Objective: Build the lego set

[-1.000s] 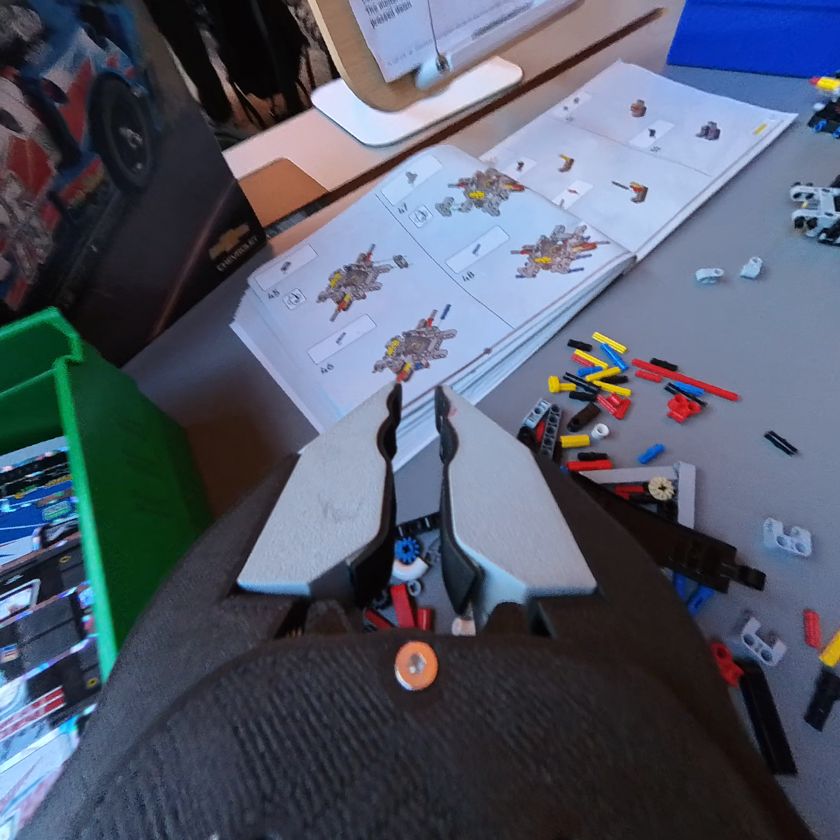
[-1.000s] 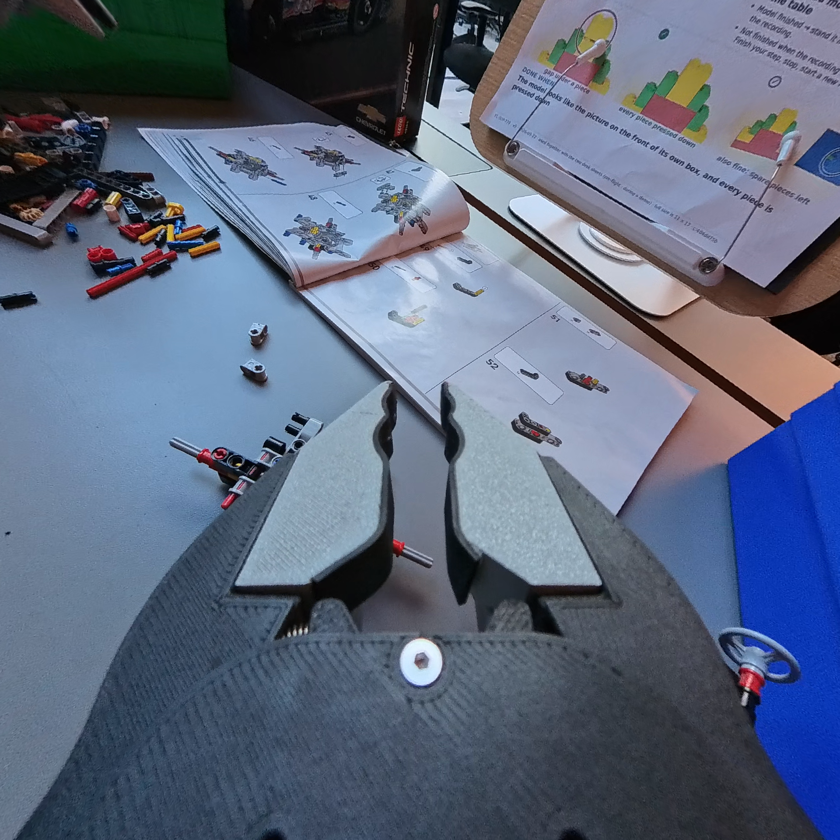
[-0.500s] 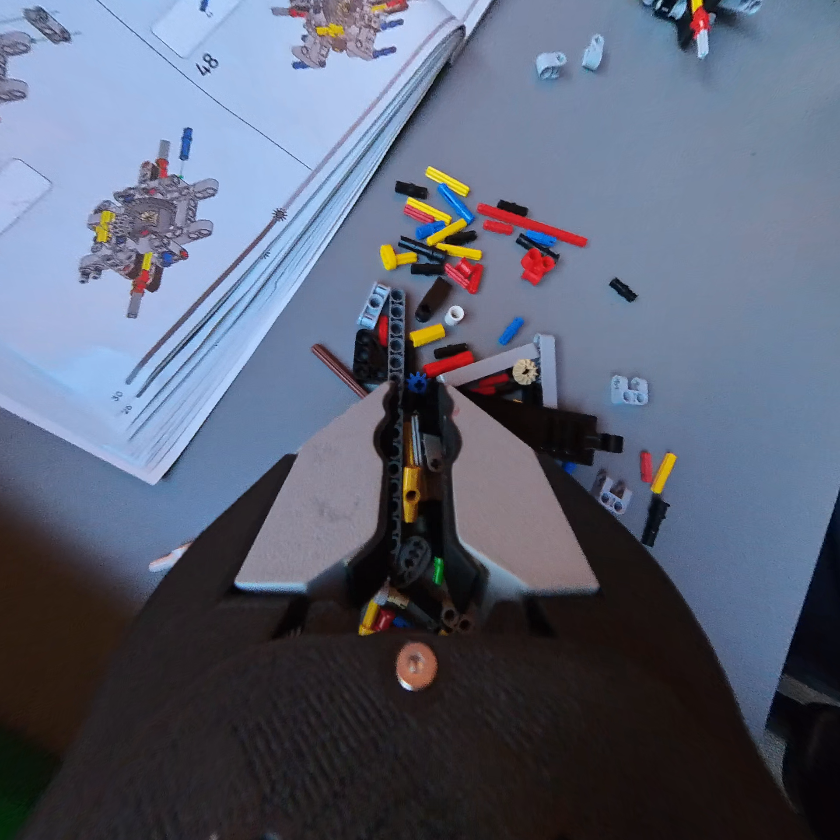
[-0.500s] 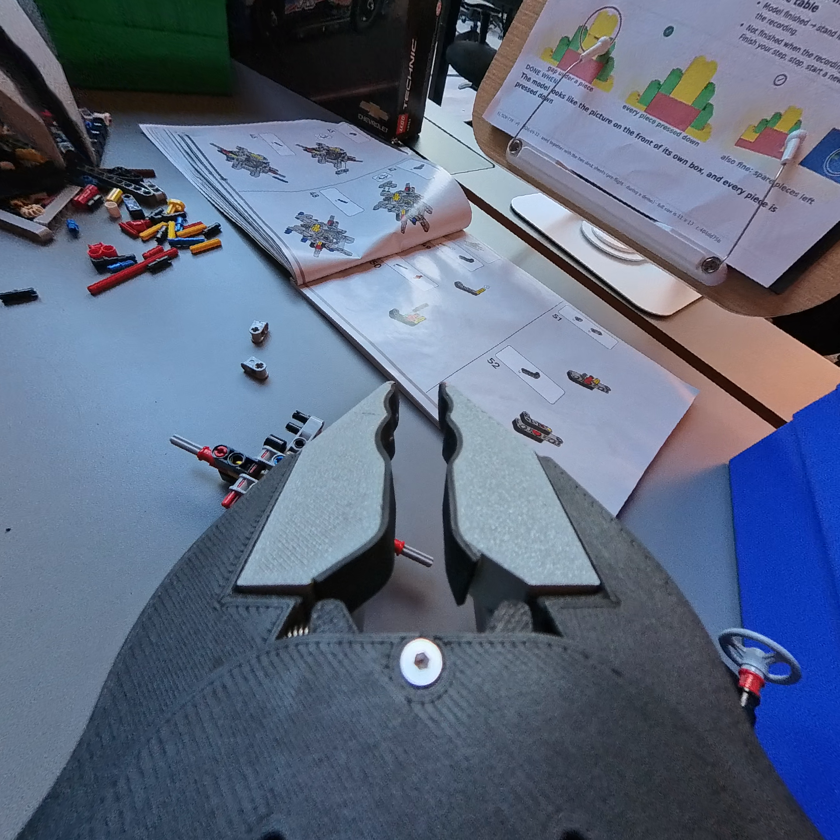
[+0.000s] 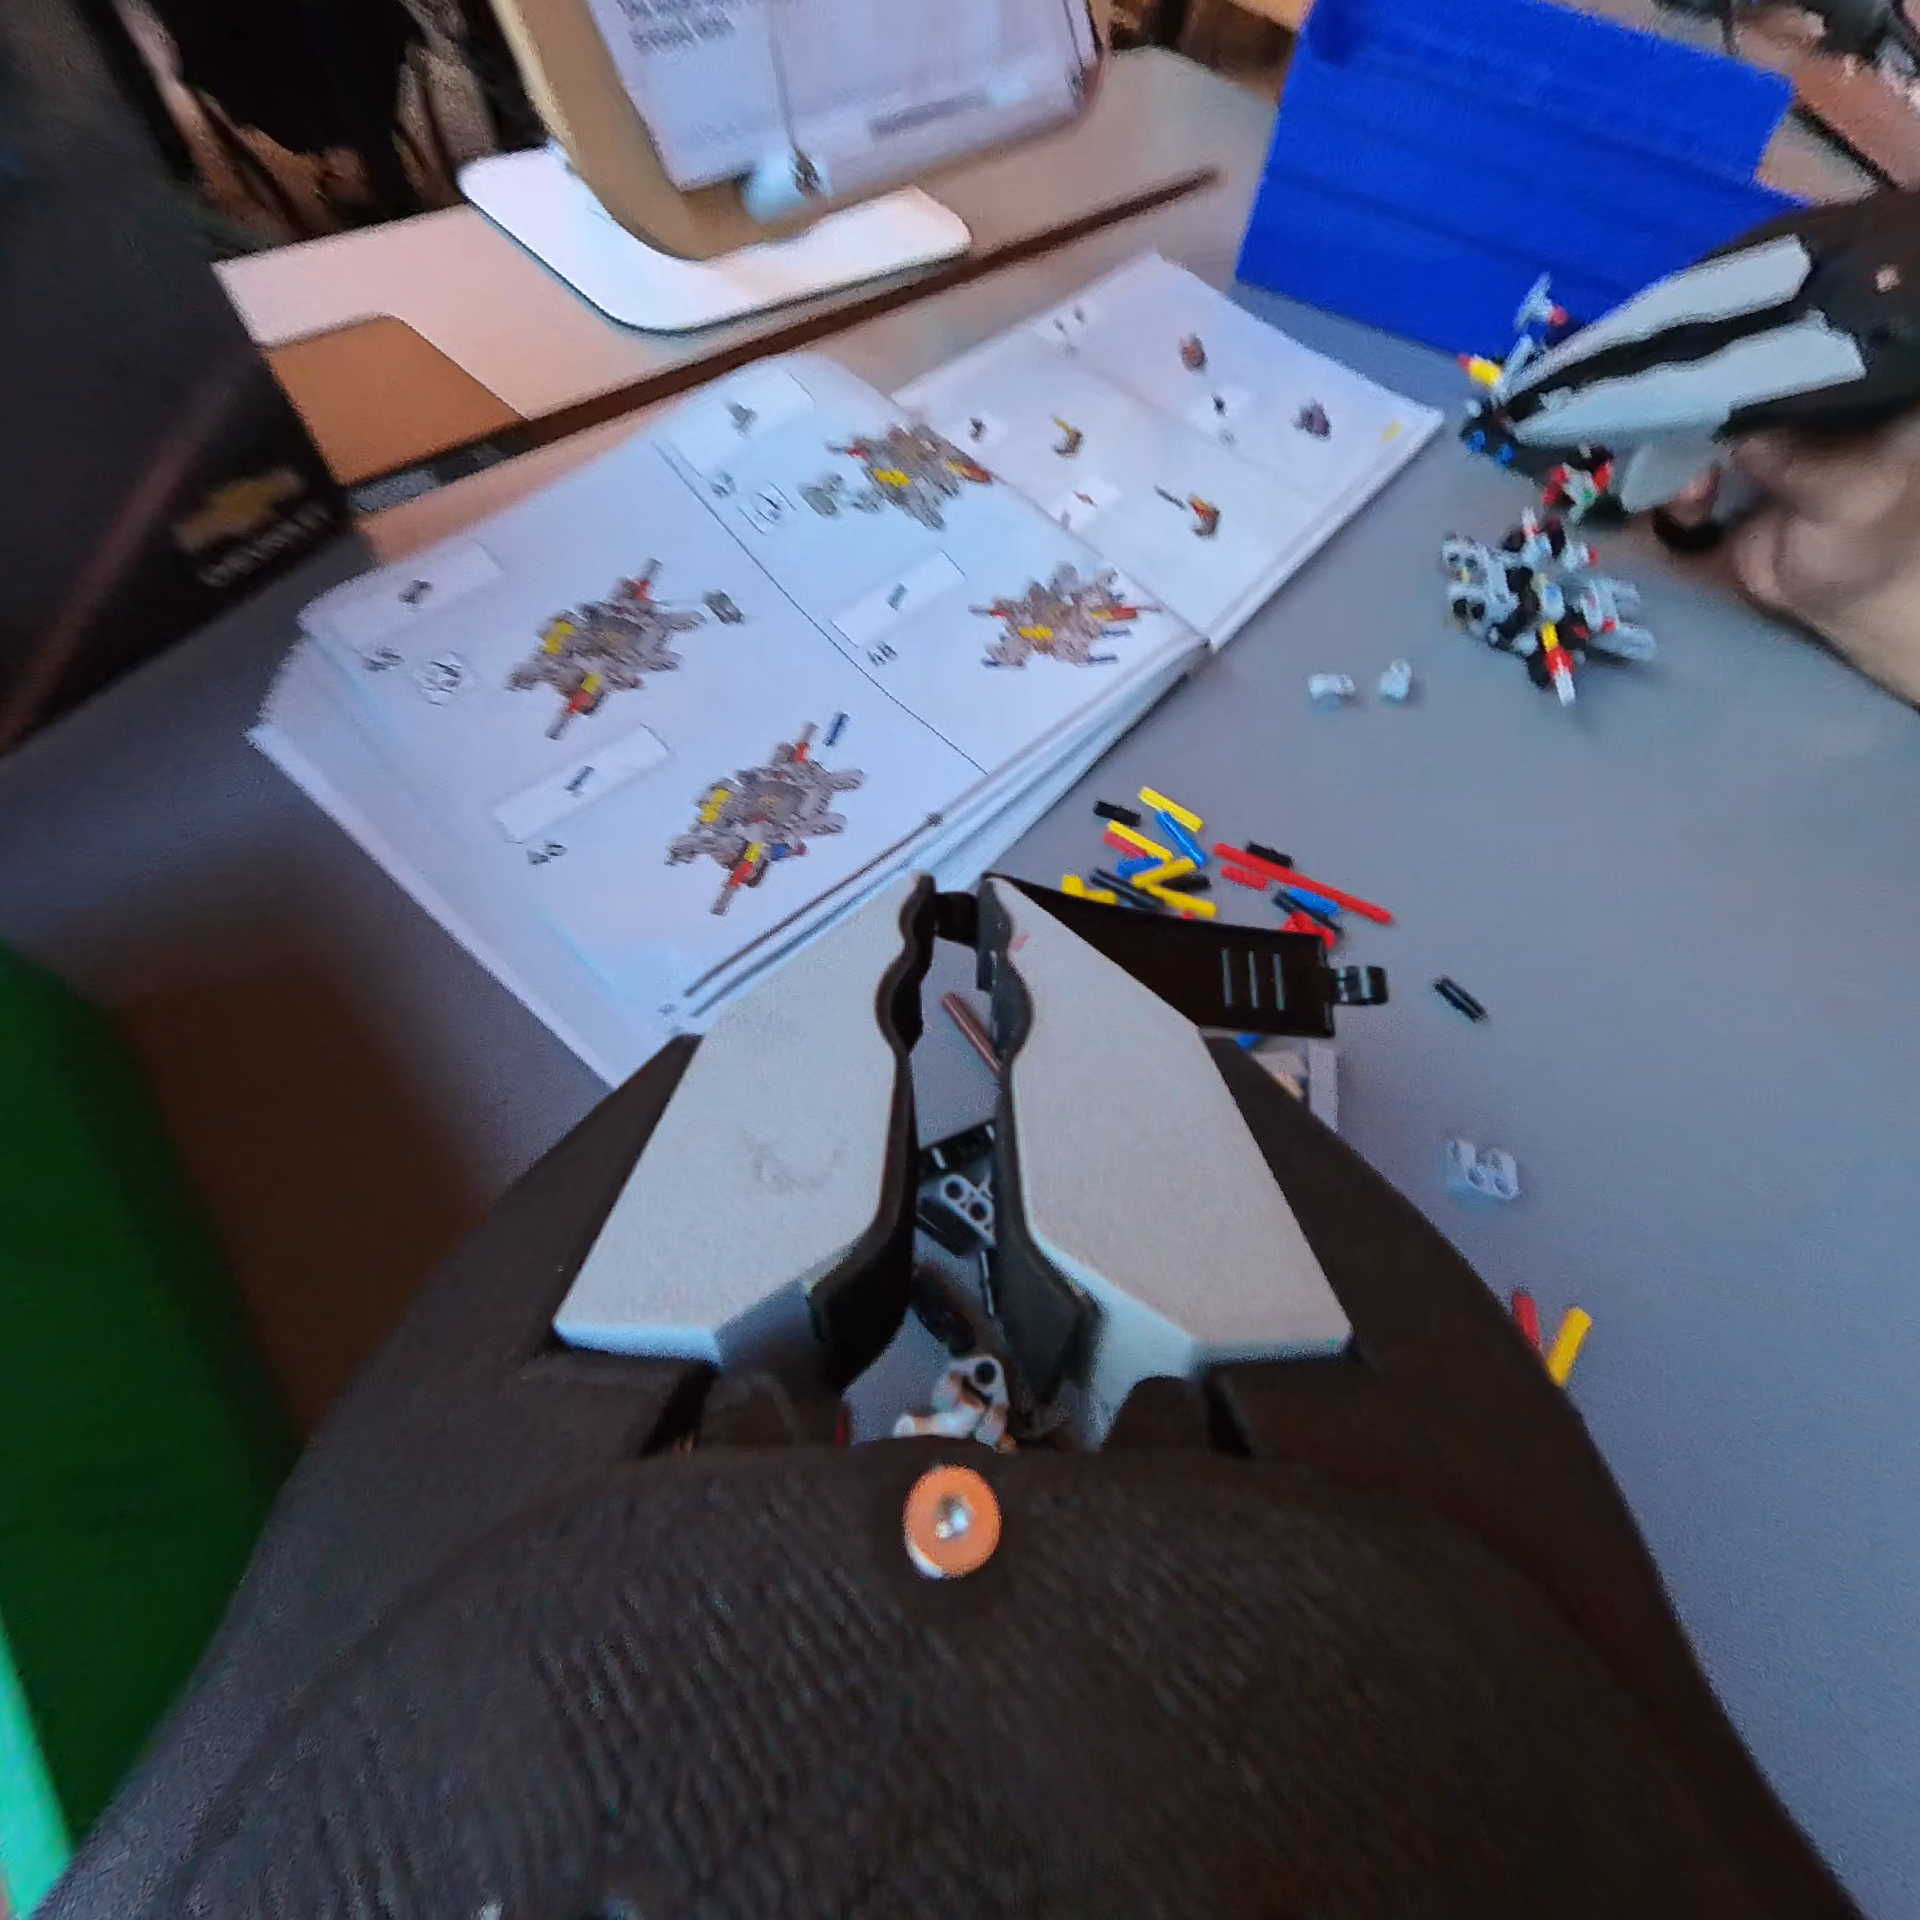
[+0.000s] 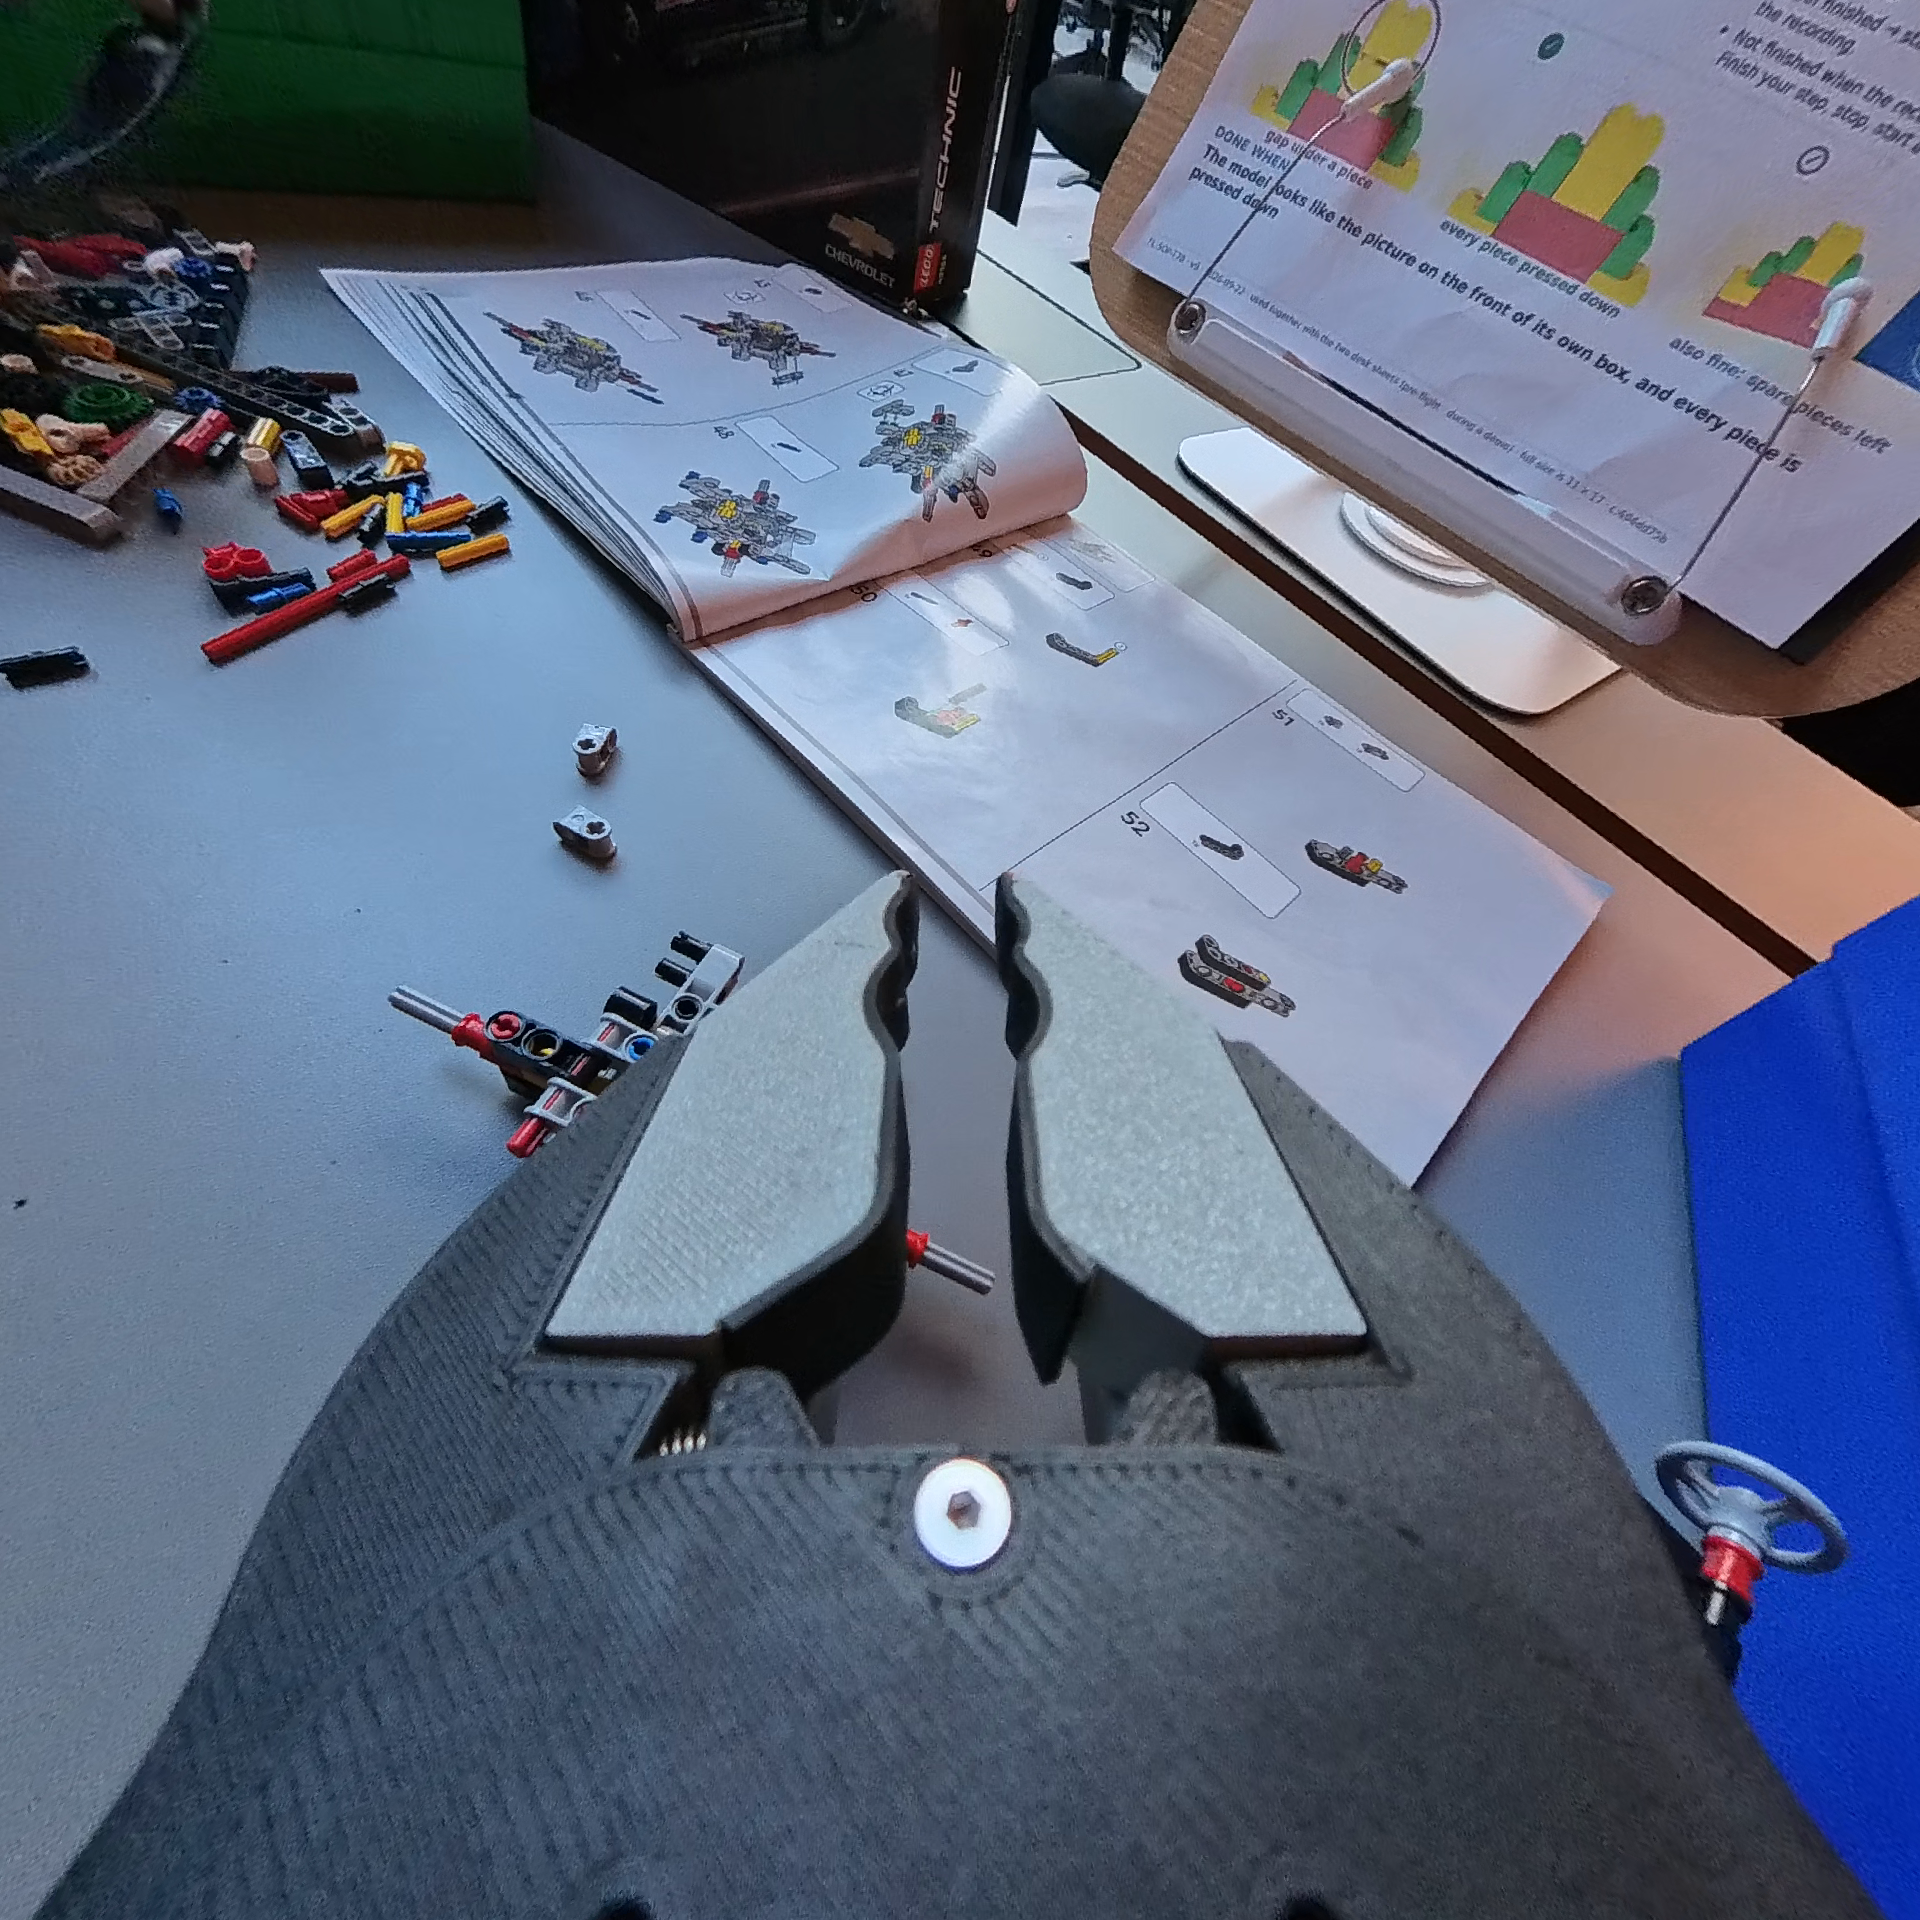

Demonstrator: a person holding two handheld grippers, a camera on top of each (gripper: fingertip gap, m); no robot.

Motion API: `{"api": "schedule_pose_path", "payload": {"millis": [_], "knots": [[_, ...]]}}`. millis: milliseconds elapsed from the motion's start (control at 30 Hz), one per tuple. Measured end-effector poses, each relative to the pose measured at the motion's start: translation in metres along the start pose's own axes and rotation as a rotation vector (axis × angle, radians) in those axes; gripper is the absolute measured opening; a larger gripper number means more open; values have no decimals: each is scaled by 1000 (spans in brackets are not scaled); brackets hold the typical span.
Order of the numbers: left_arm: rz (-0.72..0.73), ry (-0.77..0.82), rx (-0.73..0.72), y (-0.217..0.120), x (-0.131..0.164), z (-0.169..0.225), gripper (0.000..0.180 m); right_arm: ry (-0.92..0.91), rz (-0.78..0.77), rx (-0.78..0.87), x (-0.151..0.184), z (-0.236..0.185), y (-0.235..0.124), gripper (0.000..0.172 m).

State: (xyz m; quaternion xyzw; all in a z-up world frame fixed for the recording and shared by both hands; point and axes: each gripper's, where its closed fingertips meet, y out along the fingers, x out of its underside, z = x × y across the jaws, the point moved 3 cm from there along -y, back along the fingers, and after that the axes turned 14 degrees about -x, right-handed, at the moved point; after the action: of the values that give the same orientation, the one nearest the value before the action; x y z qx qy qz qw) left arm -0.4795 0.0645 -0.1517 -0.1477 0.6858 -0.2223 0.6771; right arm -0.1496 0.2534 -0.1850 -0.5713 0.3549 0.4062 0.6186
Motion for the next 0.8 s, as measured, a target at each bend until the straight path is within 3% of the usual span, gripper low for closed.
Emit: {"api": "schedule_pose_path", "payload": {"millis": [167,800], "knots": [[46,-59,-56,-6,-6,-14,5,-1,-6,1,1,0,1,10],[140,-49,-147,-16,-18,-24,6,-6,-21,-2,3,-1,2,7]]}}
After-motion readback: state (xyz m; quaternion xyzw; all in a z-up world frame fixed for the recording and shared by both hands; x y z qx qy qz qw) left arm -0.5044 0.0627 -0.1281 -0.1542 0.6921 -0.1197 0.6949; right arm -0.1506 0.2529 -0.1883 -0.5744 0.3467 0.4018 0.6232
